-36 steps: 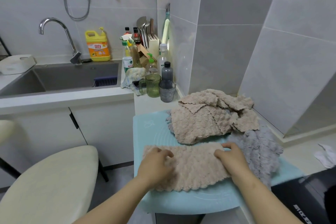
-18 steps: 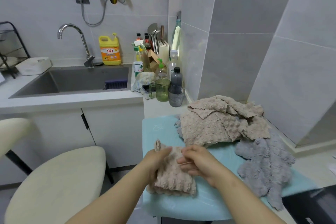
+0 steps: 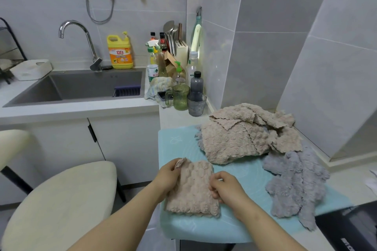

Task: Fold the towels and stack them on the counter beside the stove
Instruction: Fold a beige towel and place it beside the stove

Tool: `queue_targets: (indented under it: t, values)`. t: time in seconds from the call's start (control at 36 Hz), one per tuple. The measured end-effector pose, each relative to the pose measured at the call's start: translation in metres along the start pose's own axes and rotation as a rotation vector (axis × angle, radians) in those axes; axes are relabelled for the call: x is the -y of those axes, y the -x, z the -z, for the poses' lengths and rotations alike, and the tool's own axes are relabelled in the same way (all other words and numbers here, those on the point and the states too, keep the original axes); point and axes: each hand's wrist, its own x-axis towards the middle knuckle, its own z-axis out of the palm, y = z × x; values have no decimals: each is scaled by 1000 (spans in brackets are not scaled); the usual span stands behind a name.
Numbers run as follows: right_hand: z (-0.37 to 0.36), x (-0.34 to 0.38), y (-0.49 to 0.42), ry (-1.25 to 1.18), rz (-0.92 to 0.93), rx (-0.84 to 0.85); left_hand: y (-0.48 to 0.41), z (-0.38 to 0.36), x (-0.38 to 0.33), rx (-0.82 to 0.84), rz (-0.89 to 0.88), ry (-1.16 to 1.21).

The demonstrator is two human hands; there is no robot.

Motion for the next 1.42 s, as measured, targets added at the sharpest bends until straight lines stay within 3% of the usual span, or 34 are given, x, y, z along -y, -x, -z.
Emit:
queue_targets:
  t: [0.14,0.25,0.33,0.42,0.5,0.64,0.86,0.97,1.08,1.25,1.42]
  values:
    - [-4,-3,-1,211,152,-125,-6,-3,5,-125,-129,-339]
    - [-14,-7,-4,657,349,-233,-3,-8,13,-375,-338,-674]
    - [-26,-6,-7,845,380,-204,-2,-15,22,-199,-449,-827]
    - [-34,-12,-19,1027,351,-195,-3,-19,33,-17,-303,-940]
    - [-38,-28,-29,1101,291,-183,-3,-18,37,31,-233,-1041]
    - [-36,-40,-36,1066,240,-35,-3,-15,40,38,-190,-1135]
    - [-35,-41,-39,1004,185,8,-7,-14,37,43,-172,-1168]
    - [-33,-42,-37,883,195,-22,2,-14,34,-125,-107,-969]
    - [-30,-45,-28,680,213,-183,13,1,32,-353,6,-613]
    - [-33,-39,-20,509,219,-185,12,15,32,-4,161,-441]
    - [-32,-33,-22,259,55,-219,14,11,30,-128,16,-507]
